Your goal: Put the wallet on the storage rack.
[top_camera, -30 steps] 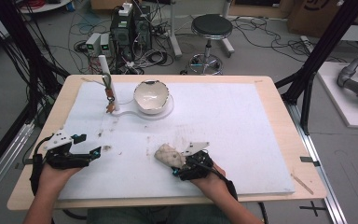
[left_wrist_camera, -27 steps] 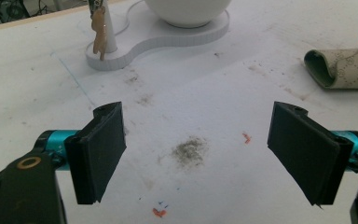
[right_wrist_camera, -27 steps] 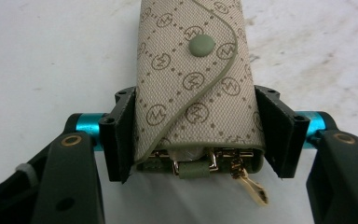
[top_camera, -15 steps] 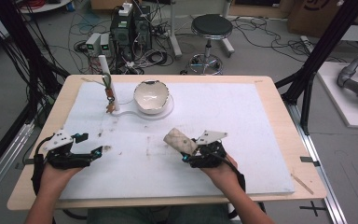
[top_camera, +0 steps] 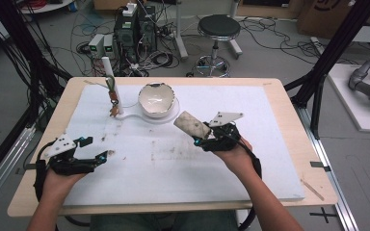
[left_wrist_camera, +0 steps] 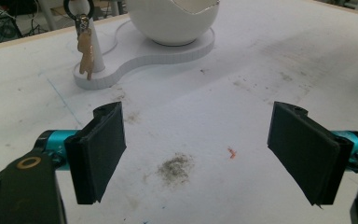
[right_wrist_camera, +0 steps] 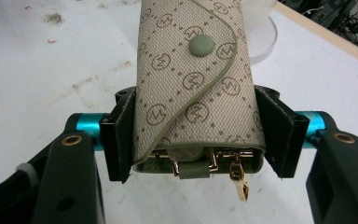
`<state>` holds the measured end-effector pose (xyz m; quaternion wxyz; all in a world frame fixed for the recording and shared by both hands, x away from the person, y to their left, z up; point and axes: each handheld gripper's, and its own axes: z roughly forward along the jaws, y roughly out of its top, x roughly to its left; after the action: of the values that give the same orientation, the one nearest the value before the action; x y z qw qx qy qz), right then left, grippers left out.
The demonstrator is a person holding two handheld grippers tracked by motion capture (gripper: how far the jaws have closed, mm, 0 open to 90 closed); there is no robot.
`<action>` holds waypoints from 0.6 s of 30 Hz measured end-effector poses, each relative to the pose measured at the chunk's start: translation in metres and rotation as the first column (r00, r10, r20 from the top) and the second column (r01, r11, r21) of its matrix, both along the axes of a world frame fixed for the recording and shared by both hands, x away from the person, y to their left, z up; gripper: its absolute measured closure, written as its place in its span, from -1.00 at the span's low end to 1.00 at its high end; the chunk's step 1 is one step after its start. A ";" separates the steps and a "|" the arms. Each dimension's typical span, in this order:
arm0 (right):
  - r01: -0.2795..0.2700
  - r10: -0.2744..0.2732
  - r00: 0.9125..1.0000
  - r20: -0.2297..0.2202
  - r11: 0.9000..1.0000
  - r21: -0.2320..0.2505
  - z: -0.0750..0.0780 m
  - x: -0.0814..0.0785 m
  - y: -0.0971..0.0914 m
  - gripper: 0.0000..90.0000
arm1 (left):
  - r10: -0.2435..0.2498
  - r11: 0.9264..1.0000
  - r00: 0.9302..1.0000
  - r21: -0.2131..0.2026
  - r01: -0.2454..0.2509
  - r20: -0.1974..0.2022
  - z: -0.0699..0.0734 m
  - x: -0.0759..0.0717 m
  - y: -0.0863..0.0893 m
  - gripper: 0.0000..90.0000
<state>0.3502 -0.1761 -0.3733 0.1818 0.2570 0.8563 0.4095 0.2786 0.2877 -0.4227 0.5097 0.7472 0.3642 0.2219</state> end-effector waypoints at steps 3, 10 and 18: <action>-0.003 0.004 1.000 0.004 1.000 -0.020 0.006 0.009 0.005 -0.18 | 0.000 1.000 1.000 -0.001 0.000 -0.004 -0.001 0.001 -0.002 -0.58; 0.003 -0.002 1.000 0.009 1.000 -0.011 0.021 0.034 0.019 -0.17 | -0.014 1.000 1.000 -0.001 0.014 -0.007 -0.001 0.001 -0.004 -0.58; -0.002 0.003 1.000 0.012 0.999 -0.039 0.034 0.058 0.041 -0.17 | -0.017 1.000 1.000 0.000 0.017 -0.007 -0.001 0.001 -0.003 -0.58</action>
<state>0.4087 -0.1353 -0.3388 0.1917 0.2499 0.8633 0.3944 0.2797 0.2848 -0.4239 0.5105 0.7509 0.3596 0.2151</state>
